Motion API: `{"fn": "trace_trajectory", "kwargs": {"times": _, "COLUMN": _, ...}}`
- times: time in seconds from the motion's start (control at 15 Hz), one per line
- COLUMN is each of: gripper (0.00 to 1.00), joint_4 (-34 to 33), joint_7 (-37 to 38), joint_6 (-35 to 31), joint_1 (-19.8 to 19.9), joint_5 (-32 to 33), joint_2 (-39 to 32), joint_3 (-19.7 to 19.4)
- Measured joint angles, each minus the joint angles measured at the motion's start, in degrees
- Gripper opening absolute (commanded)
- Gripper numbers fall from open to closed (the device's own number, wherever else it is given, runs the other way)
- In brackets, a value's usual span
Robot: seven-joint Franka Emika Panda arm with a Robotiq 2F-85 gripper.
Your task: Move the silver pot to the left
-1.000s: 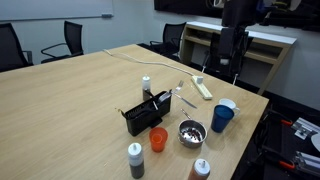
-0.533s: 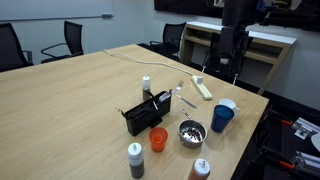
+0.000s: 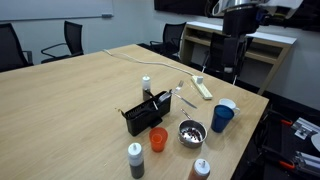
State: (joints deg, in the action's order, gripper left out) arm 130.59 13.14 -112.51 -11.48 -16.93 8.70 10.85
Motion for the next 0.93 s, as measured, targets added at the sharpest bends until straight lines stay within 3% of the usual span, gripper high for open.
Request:
{"fn": "trace_trajectory", "kwargs": {"times": 0.47, "gripper": 1.00, "joint_4": 2.25, "joint_7": -3.52, "joint_6": -4.91, "joint_1": 2.27, "joint_5": 6.49, "joint_2": -7.75, "joint_3": -2.63}}
{"fn": "trace_trajectory", "kwargs": {"times": 0.93, "gripper": 1.00, "joint_4": 2.04, "joint_7": -3.52, "joint_6": -5.27, "joint_1": 2.34, "joint_5": 6.50, "joint_2": -7.91, "joint_3": -2.50}}
